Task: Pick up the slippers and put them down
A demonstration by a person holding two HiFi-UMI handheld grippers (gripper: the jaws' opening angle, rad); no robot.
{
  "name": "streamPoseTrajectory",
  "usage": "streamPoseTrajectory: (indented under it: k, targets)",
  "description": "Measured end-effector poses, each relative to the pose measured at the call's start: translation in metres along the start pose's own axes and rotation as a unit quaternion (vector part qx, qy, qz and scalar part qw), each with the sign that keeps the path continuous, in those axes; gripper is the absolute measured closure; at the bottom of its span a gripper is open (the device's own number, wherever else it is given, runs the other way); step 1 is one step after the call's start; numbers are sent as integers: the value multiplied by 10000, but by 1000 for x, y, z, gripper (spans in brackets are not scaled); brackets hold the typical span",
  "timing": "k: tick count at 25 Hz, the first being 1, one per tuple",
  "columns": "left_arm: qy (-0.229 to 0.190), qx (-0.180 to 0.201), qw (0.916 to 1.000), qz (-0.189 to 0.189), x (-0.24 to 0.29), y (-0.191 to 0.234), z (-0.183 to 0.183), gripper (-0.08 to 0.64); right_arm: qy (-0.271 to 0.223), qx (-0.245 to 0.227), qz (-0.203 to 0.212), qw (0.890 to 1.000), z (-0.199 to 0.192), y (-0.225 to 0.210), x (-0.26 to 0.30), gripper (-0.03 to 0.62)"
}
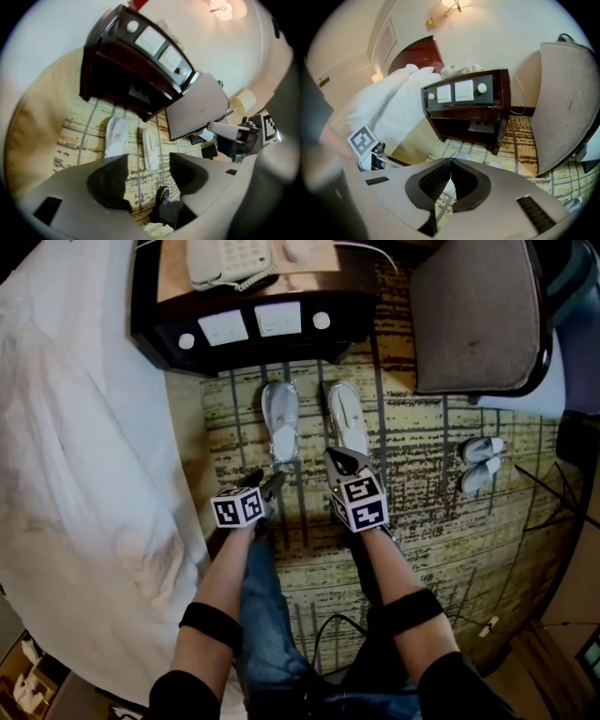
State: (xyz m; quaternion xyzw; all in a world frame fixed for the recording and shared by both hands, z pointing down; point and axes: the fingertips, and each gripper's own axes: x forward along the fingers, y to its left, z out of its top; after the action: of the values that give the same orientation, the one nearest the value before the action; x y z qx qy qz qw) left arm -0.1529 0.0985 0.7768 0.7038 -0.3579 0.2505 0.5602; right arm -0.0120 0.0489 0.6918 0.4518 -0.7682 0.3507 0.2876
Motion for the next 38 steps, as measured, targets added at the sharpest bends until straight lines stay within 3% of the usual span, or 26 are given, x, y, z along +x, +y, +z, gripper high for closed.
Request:
streamPoseTrajectory:
  k: [3, 5, 11, 15, 25, 29, 38]
  targets:
    - [-401, 506, 9979, -100, -61, -57, 32, 494, -55, -87, 35, 9999, 31, 15, -48, 591]
    - [-567, 747, 9955, -151, -101, -94, 47, 558, -117, -109, 68, 9998, 55, 27, -82, 591]
    - [-923, 1540, 9836, -160, -216, -189, 86, 558, -323, -233, 109, 9991, 120, 52, -174, 591]
    - [-1217, 2132, 9694, 23, -287, -238, 109, 558, -513, -327, 102, 9981, 158, 64, -228, 591]
    - [-1949, 2993, 9337, 259, -413, -342, 148, 558, -1029, -751, -149, 9917, 237, 82, -354, 591]
    - [-2198, 3150, 9229, 255, -439, -363, 157, 558, -1205, -843, -263, 9888, 247, 81, -389, 591]
    - [-2453, 3205, 9146, 255, -470, -377, 156, 558, -1370, -661, -480, 9872, 235, 79, -428, 591]
